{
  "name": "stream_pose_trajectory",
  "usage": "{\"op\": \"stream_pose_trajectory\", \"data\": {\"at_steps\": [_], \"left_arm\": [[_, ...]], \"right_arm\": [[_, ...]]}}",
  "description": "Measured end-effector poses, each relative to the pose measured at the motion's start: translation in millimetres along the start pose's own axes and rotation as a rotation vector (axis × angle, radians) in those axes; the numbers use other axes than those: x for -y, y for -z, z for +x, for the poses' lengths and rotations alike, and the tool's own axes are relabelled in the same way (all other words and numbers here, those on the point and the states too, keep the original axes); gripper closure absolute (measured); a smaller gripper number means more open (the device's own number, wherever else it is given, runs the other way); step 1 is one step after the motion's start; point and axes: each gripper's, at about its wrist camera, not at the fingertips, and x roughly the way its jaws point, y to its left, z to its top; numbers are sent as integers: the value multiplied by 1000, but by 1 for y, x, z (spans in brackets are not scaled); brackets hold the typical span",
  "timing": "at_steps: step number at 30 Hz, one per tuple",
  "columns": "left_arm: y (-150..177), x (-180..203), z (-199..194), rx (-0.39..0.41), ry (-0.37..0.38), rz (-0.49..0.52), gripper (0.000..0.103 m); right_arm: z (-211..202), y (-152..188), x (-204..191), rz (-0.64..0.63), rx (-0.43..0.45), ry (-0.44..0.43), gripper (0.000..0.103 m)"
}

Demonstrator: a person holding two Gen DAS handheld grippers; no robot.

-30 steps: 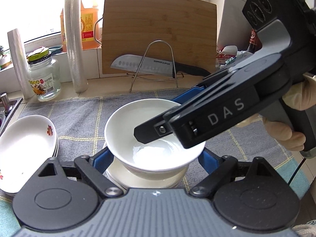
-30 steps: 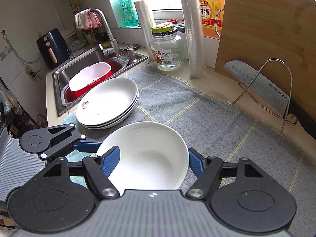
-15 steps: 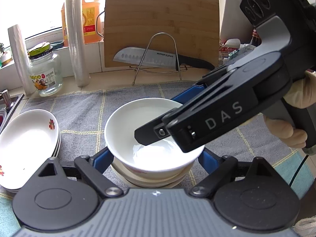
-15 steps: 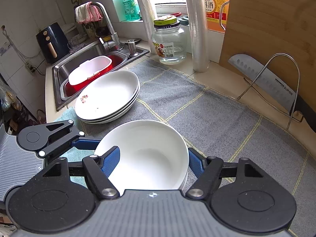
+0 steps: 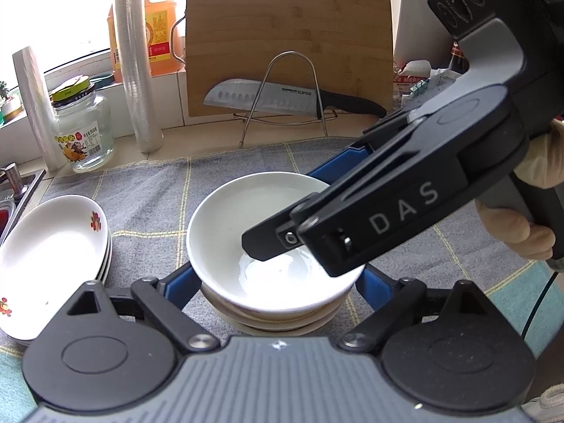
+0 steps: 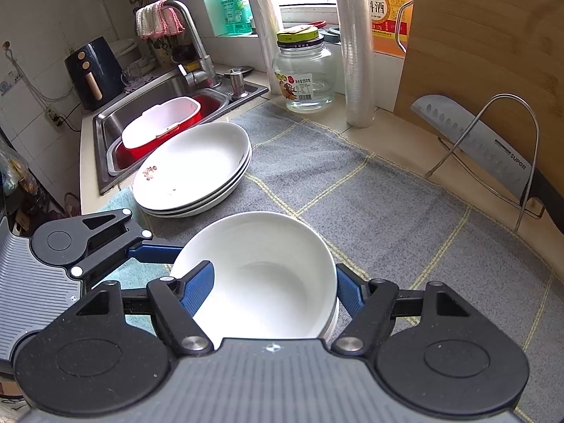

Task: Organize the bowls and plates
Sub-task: 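Lower the held bowl into the bowl stack with the right gripper, then open the right gripper and lift it away from the stacked bowls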

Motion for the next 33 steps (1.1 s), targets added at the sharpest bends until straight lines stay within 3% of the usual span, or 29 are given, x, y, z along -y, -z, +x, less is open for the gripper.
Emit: {"op": "stream_pose_trajectory", "data": {"at_steps": [7,15,23,33], "left_arm": [[1,-2,1,4,4,-3,7],[2,0,-5,20,4,13,7],[5,-9,-23,31,52,11,3],[29,-34,-16,-60,101,71,3]], "right_arm": [[-1,2,0,-3,0,6,24],[-6,6,1,2,12,12,7],[-18,13,3,12,48,39,3],[-49,39,-6,11,108,58,0]]}}
